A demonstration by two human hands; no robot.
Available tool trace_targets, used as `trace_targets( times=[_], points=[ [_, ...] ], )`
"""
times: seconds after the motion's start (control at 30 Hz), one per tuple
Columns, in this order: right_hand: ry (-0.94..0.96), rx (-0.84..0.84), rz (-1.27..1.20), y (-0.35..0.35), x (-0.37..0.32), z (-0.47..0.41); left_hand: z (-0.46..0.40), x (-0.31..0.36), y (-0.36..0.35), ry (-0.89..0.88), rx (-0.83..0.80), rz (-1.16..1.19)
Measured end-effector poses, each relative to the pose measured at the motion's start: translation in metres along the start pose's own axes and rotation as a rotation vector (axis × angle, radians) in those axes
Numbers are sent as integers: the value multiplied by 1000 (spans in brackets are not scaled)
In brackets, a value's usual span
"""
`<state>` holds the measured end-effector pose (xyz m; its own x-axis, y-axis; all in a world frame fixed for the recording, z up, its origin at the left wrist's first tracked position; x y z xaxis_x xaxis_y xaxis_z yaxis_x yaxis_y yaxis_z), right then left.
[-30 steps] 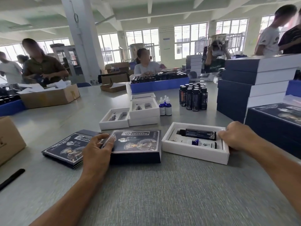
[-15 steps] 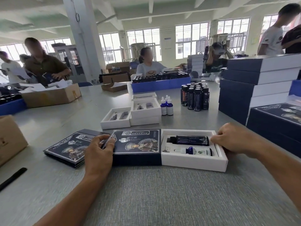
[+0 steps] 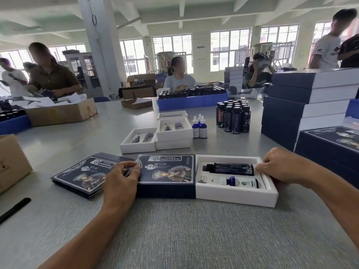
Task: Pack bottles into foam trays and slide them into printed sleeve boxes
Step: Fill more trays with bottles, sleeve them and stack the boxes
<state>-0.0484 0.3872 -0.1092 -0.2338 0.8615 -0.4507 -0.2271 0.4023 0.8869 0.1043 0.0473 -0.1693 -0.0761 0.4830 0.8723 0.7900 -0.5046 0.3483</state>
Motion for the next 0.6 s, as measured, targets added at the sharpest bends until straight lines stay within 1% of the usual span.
trace_targets(
  times=[0.13,0.33,0.47,0.6],
  points=[
    [-24,-13,-33,2,3,-1,1,3,0,-19,-6,-13],
    [-5,-3,0,1,6,-4,4,7,2,-14,-39,-18],
    [7,2,15,2,6,-5,7,12,1,-44,-87,-59],
    [6,53,16,-2,6,-7,10,13,-3,-32,-97,-92]
  ],
)
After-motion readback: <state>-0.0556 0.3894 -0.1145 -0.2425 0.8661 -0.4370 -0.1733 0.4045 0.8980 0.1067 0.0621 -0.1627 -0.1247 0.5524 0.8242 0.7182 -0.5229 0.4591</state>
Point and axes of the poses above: each hand's wrist, its own z-axis away from the middle knuckle, its own y-axis out of the back of the hand, x = y × z, the point moved 1 cm from there along -z, towards the middle knuckle, and after that the axes turned 1 degree about -x, right-handed, at the moved point
